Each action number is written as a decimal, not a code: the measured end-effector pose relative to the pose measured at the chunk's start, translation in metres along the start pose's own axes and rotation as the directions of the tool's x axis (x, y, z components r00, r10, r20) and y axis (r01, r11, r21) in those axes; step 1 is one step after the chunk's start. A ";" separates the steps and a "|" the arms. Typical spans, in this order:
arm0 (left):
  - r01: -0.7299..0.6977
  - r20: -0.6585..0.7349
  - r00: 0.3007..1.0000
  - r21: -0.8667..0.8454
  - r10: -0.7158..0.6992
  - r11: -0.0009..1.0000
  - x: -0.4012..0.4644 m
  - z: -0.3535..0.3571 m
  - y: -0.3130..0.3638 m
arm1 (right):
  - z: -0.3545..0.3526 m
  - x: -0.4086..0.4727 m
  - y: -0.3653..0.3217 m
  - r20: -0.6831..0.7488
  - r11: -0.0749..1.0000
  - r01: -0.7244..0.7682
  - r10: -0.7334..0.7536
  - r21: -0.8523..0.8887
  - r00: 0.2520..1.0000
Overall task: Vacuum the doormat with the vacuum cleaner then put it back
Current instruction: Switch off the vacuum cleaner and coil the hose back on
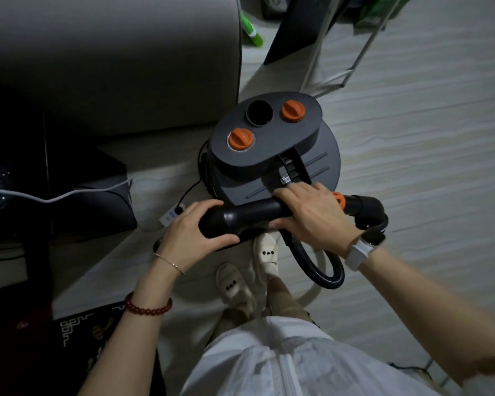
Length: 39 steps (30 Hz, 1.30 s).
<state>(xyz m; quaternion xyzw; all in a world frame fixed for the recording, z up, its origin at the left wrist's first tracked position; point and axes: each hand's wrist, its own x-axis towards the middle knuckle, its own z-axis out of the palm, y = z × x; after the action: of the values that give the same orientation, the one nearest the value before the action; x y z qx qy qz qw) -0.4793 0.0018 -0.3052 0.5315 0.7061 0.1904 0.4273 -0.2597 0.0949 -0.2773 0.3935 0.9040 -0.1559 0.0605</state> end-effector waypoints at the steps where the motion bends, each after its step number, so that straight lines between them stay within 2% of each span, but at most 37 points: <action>1: 0.016 0.023 1.000 0.002 -0.016 1.000 0.002 -0.002 -0.003 | 0.000 -0.007 0.007 -0.026 0.999 -0.043 0.044 0.024 0.999; 4: 0.054 0.007 0.998 0.021 -0.054 0.998 0.010 0.001 -0.018 | 0.002 -0.024 0.024 -0.083 0.987 -0.156 0.160 0.048 0.984; 6: 0.085 0.028 0.996 0.032 -0.086 0.996 0.013 0.007 -0.026 | 0.004 -0.030 0.031 -0.051 0.971 -0.222 0.227 0.091 0.973; 9: 0.067 0.079 0.994 0.033 -0.069 0.997 0.006 0.020 -0.031 | -0.001 -0.030 0.039 0.209 0.938 -0.293 0.254 0.186 0.944; 12: 0.033 0.140 0.990 0.013 -0.035 0.999 -0.008 0.032 -0.029 | -0.004 -0.034 0.036 0.483 0.948 -0.291 0.198 0.126 0.853; 16: 0.013 0.196 0.981 0.009 -0.014 1.000 -0.010 0.045 -0.024 | 0.009 -0.049 0.022 0.564 0.925 -0.321 0.158 0.202 0.811; 19: 0.012 0.182 0.983 -0.007 -0.011 1.000 -0.002 0.050 -0.015 | 0.013 -0.062 0.025 0.496 0.873 -0.408 0.238 0.267 0.835; 23: 0.022 0.102 0.995 -0.056 -0.016 0.998 0.016 0.052 0.005 | 0.009 -0.073 0.034 0.170 0.905 -0.353 0.319 0.238 0.932; 26: -0.003 -0.078 0.997 -0.078 -0.003 0.997 0.030 0.039 0.031 | -0.006 -0.063 0.044 0.026 0.880 -0.362 0.372 0.308 0.928; 29: -0.080 -0.300 0.952 -0.039 0.065 0.996 0.047 0.022 0.061 | -0.021 -0.045 0.049 -0.103 0.860 -0.346 0.409 0.374 0.906; 32: -0.106 -0.438 0.896 -0.055 0.071 0.993 0.070 0.016 0.082 | -0.025 -0.029 0.056 -0.145 0.799 -0.399 0.506 0.449 0.850; 35: -0.025 -0.394 0.919 -0.053 0.002 0.998 0.096 0.021 0.085 | -0.021 -0.018 0.069 -0.120 0.694 -0.454 0.609 0.558 0.784; 37: 0.036 -0.393 0.919 -0.028 -0.045 0.999 0.111 0.024 0.078 | -0.015 -0.012 0.076 -0.084 0.644 -0.462 0.632 0.609 0.770; 39: 0.099 -0.415 0.902 -0.075 -0.121 0.992 0.121 0.023 0.066 | -0.013 -0.003 0.082 -0.062 0.606 -0.459 0.644 0.649 0.762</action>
<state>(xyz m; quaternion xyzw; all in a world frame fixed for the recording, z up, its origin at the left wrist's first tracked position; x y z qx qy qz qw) -0.4301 0.1323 -0.3189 0.4263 0.8050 0.2937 0.2900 -0.1980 0.1495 -0.2833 0.6720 0.6361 -0.3464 -0.1544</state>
